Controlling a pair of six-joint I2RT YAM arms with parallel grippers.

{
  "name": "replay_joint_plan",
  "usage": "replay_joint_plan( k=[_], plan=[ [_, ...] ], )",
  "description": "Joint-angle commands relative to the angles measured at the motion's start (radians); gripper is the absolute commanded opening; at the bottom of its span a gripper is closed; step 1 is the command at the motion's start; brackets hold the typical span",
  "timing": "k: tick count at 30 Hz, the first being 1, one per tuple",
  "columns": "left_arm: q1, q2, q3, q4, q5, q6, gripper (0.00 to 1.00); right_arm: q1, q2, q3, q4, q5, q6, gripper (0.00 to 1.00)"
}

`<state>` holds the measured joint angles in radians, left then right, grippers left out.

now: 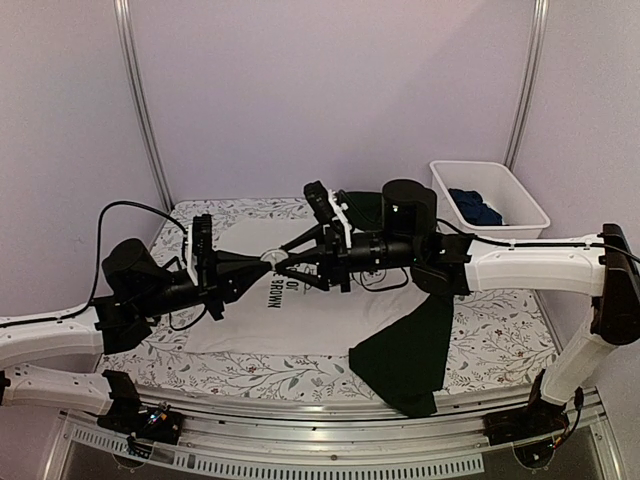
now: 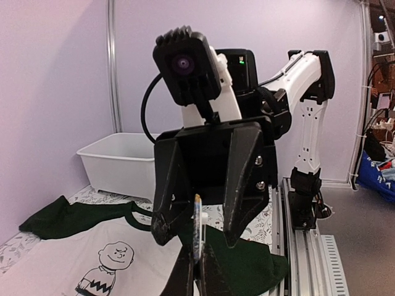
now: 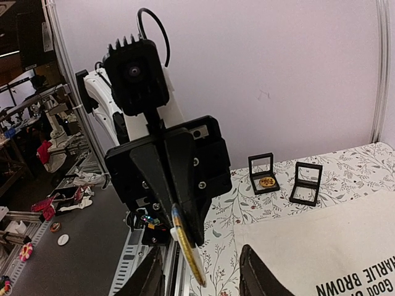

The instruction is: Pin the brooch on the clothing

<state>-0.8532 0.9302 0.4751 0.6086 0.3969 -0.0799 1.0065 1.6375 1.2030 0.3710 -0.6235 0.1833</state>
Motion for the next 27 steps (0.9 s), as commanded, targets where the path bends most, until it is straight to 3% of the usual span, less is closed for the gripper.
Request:
replay_joint_plan(
  k=[1, 12, 27],
  plan=[
    [-0.015, 0.006, -0.007, 0.020, 0.012, 0.005, 0.00, -0.004, 0.003, 0.014, 0.002, -0.015, -0.002, 0.37],
    [-0.018, 0.007, -0.006, 0.014, 0.029, 0.020, 0.00, -0.004, 0.005, 0.019, 0.001, -0.004, -0.002, 0.15],
    [-0.034, 0.021, 0.005, -0.014, 0.077, 0.074, 0.00, -0.006, 0.010, 0.038, -0.019, 0.027, 0.010, 0.04]
  ],
)
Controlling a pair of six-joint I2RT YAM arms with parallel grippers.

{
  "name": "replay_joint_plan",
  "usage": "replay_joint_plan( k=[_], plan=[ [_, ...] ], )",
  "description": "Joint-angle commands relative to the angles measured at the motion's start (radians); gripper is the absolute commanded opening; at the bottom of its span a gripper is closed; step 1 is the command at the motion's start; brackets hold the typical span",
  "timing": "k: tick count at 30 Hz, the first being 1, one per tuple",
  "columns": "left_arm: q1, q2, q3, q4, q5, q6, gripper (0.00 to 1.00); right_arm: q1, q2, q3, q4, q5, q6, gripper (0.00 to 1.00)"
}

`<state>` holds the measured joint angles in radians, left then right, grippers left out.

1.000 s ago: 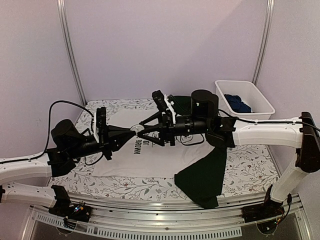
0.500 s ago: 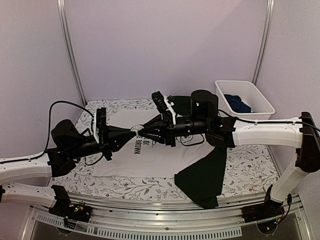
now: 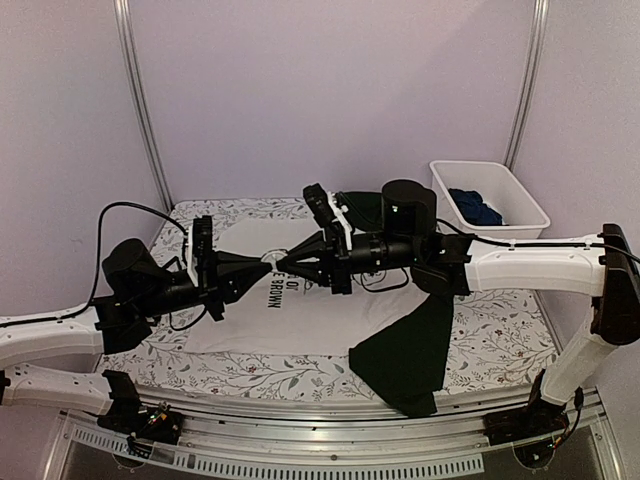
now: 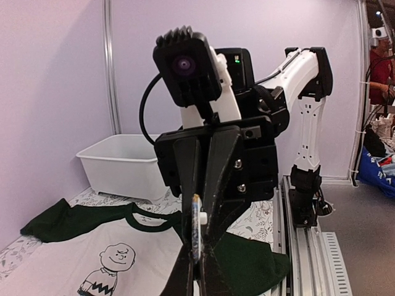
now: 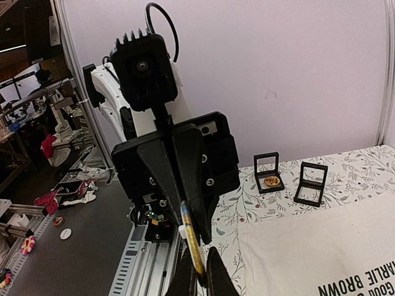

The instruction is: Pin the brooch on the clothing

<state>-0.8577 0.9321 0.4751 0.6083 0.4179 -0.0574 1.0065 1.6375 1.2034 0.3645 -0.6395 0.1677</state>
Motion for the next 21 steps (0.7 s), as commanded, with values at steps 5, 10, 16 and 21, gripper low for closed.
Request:
replay_joint_plan(
  k=[5, 10, 16, 21],
  plan=[
    [-0.040, 0.028, 0.012, -0.015, 0.063, 0.056, 0.00, -0.008, 0.024, 0.063, -0.046, 0.057, 0.025, 0.03],
    [-0.051, 0.033, 0.016, -0.018, 0.063, 0.075, 0.00, -0.007, 0.028, 0.074, -0.056, 0.060, 0.028, 0.03],
    [-0.059, 0.038, 0.021, -0.019, 0.066, 0.090, 0.00, -0.006, 0.046, 0.097, -0.095, 0.076, 0.030, 0.08],
    [-0.063, 0.037, 0.021, -0.020, 0.068, 0.094, 0.00, -0.008, 0.047, 0.098, -0.102, 0.101, 0.035, 0.08]
  ],
)
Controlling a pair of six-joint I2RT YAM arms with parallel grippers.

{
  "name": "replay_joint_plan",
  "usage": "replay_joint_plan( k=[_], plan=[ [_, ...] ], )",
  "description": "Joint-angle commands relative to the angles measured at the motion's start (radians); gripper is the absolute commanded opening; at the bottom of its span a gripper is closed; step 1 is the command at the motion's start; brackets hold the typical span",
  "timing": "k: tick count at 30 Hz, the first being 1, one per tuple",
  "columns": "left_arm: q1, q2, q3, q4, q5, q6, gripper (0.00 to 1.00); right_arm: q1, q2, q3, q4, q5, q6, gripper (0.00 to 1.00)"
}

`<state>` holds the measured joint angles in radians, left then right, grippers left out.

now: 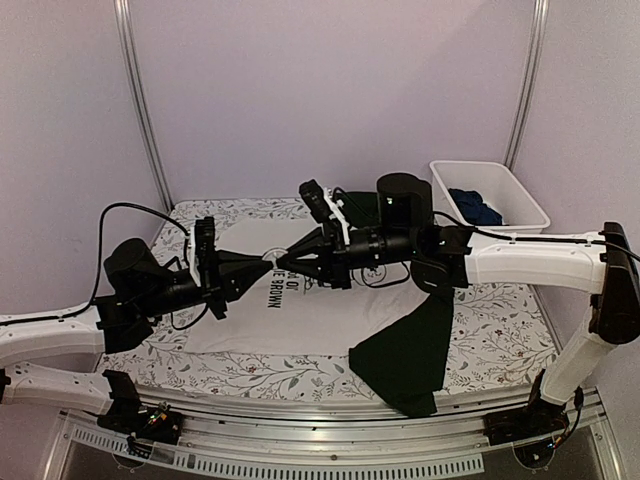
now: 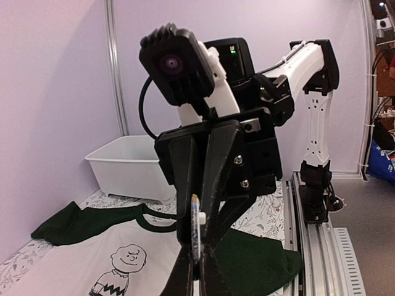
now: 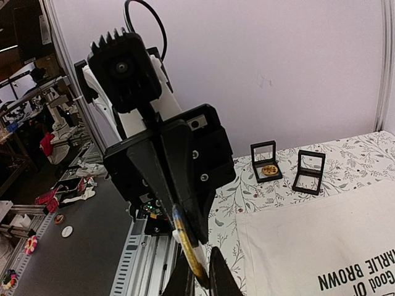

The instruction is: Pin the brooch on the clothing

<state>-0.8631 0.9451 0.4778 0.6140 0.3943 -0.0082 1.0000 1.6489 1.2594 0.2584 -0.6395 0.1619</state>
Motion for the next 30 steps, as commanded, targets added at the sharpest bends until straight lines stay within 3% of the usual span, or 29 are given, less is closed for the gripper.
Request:
replay_joint_plan(
  k=[1, 11, 19, 28, 30],
  plan=[
    [-0.057, 0.025, 0.018, -0.026, 0.092, 0.046, 0.00, -0.002, 0.034, 0.042, 0.005, 0.101, 0.039, 0.09],
    [-0.058, 0.012, 0.016, -0.027, 0.053, 0.027, 0.00, -0.001, 0.028, 0.039, -0.065, 0.061, 0.002, 0.26],
    [-0.051, 0.004, 0.016, -0.043, 0.025, 0.039, 0.00, 0.033, -0.094, -0.042, -0.182, 0.025, -0.117, 0.54],
    [-0.051, -0.009, 0.018, -0.064, 0.032, 0.059, 0.00, 0.036, -0.127, -0.045, -0.212, -0.005, -0.141, 0.60],
    [-0.051, -0.015, 0.020, -0.080, 0.036, 0.089, 0.00, 0.034, -0.145, -0.048, -0.238, 0.033, -0.151, 0.56]
  ],
)
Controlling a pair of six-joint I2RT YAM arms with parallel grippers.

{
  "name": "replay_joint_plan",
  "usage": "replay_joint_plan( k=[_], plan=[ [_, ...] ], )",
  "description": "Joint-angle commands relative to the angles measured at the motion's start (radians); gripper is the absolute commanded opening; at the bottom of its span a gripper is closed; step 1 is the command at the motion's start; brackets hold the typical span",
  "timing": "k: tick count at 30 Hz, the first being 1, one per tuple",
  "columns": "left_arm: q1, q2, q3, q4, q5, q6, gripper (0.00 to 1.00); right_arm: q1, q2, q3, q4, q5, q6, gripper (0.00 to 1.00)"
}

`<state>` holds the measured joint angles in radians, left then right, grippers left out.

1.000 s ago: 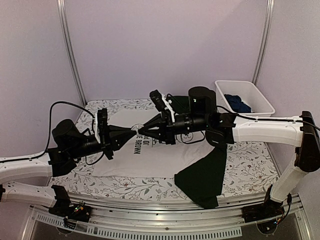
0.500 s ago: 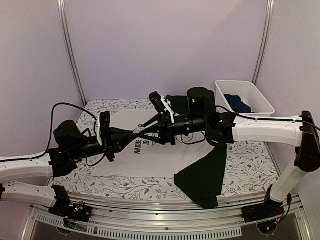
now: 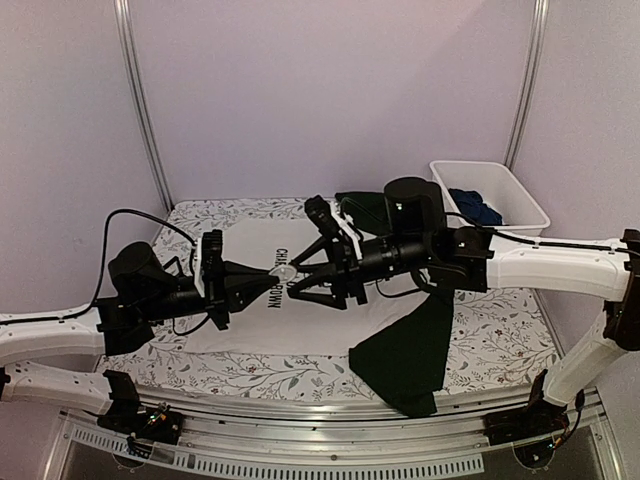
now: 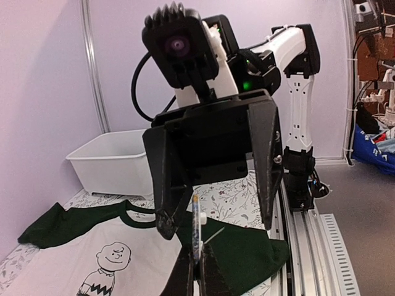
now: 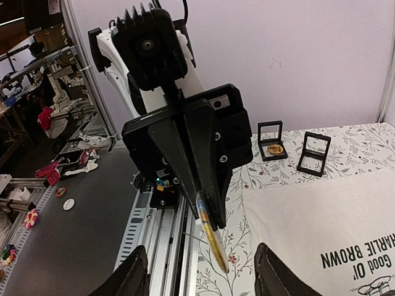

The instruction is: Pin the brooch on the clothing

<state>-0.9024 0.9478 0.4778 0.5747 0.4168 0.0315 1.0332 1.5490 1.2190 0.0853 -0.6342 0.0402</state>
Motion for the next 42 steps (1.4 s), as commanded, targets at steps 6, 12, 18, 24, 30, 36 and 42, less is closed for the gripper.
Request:
replay_joint_plan(
  k=[6, 12, 18, 24, 30, 36, 42],
  plan=[
    [-0.001, -0.006, 0.047, -0.069, 0.043, 0.049, 0.00, -0.008, -0.063, -0.006, -0.038, 0.097, -0.029, 0.25],
    [-0.003, -0.012, 0.049, -0.067, 0.059, 0.031, 0.00, -0.007, -0.036, 0.012, -0.036, 0.067, -0.030, 0.21],
    [-0.004, -0.004, 0.051, -0.073, 0.062, 0.024, 0.00, -0.008, -0.024, 0.027, -0.012, 0.030, -0.029, 0.16],
    [-0.007, 0.001, 0.051, -0.060, 0.060, 0.015, 0.00, -0.007, 0.014, 0.069, -0.055, 0.001, -0.030, 0.09],
    [-0.007, 0.001, 0.046, -0.052, 0.054, -0.001, 0.00, -0.008, 0.019, 0.074, -0.075, -0.002, -0.030, 0.00],
    [-0.006, 0.007, 0.031, -0.161, -0.118, 0.174, 0.98, -0.056, -0.007, -0.006, -0.049, 0.309, 0.000, 0.00],
    [0.123, 0.174, 0.062, -0.498, -0.390, 0.802, 0.67, -0.230, -0.059, -0.185, -0.012, 0.591, 0.117, 0.00]
  ],
)
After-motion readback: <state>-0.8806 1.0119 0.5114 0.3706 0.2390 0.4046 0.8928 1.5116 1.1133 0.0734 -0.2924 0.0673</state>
